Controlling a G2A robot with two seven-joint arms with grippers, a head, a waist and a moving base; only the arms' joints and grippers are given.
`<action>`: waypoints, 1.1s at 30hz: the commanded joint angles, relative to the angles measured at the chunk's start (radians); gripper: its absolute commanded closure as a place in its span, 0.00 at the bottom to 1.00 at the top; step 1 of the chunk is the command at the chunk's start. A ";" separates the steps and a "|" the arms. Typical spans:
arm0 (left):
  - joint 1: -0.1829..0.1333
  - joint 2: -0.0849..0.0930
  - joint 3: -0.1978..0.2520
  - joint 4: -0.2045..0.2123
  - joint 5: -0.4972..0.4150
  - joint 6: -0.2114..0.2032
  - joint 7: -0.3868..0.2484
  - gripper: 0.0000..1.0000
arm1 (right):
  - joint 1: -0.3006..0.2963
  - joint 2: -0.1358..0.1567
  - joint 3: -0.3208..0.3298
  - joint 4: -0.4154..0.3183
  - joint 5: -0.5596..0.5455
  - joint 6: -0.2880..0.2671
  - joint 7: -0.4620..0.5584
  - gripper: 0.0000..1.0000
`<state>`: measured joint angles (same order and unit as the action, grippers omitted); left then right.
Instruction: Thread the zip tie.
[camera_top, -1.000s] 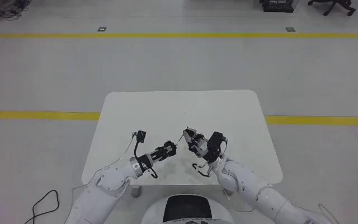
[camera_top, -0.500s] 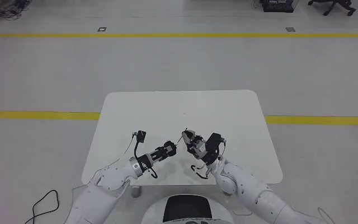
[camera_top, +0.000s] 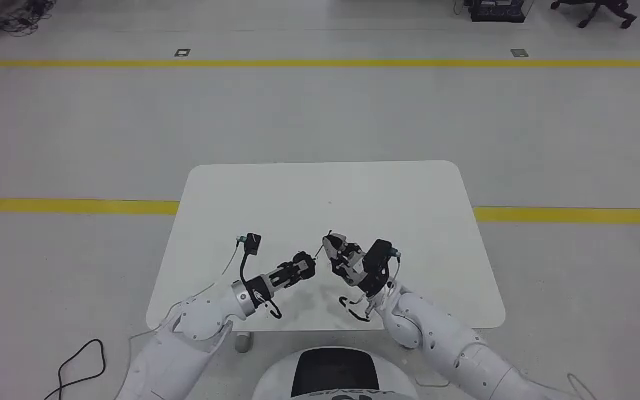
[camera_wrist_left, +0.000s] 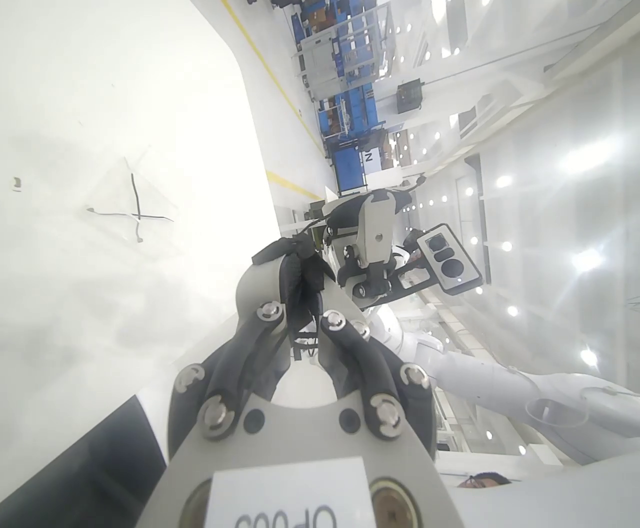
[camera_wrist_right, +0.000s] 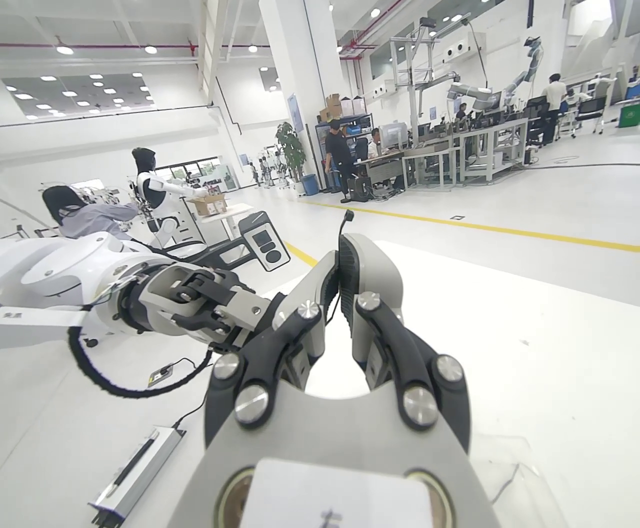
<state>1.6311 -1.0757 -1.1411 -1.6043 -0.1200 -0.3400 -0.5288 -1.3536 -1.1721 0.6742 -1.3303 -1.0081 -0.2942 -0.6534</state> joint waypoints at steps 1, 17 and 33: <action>0.000 0.000 0.000 0.000 0.000 0.000 0.000 1.00 | -0.006 -0.001 0.007 -0.005 -0.003 0.002 0.003 1.00; 0.000 0.000 0.000 0.000 0.000 0.000 0.000 1.00 | -0.038 -0.014 0.049 -0.019 -0.024 -0.013 0.026 1.00; 0.000 0.000 0.000 0.000 0.000 0.000 0.000 1.00 | -0.064 -0.028 0.083 -0.012 -0.045 -0.036 0.006 1.00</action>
<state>1.6311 -1.0757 -1.1411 -1.6043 -0.1200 -0.3400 -0.5288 -1.4155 -1.1996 0.7549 -1.3423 -1.0517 -0.3292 -0.6449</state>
